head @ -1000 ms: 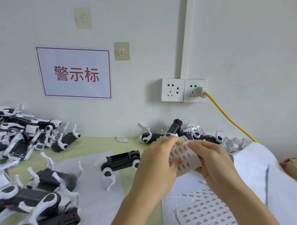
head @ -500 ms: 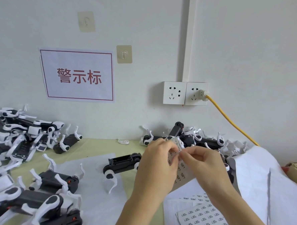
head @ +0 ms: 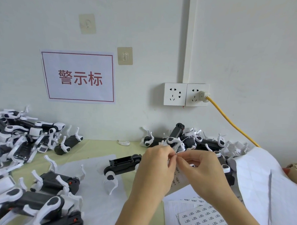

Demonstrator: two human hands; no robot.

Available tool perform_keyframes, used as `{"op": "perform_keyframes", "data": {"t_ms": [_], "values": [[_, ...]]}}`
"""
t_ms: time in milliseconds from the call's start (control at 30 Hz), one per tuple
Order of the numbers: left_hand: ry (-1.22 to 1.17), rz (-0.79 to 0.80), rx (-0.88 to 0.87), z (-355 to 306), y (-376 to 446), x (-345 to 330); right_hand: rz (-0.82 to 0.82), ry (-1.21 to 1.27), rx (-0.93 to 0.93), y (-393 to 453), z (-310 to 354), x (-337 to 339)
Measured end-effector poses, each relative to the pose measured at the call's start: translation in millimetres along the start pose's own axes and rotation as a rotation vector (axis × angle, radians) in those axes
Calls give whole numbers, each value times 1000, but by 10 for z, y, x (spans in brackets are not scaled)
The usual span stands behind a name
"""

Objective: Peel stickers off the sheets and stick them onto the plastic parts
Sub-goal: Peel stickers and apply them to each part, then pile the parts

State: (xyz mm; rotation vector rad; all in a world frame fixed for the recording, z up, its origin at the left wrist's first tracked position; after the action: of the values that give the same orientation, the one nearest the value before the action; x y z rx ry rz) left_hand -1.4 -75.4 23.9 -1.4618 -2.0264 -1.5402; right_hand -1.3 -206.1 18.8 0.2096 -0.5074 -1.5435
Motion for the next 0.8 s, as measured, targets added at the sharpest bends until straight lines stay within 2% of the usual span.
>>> {"op": "perform_keyframes", "data": {"t_ms": [400, 667, 800], "values": [[14, -23, -52, 2, 3, 11, 12, 37, -6, -7, 20, -2], [-141, -26, -30, 64, -1, 18, 18, 44, -7, -6, 19, 6], [-137, -15, -48, 100, 22, 12, 16, 8, -9, 3, -2, 18]]}}
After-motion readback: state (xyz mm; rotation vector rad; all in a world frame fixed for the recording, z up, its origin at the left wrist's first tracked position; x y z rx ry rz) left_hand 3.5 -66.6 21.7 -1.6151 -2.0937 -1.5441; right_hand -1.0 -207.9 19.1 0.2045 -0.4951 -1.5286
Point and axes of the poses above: each hand's wrist, its own y-axis towards the middle knuckle, its own x-axis out of the back of the hand, z = x × y, the point moved 3 cm from there along y, towards the middle knuckle, and after that the axes turned 12 degrees about y, right-handed, at the moved point
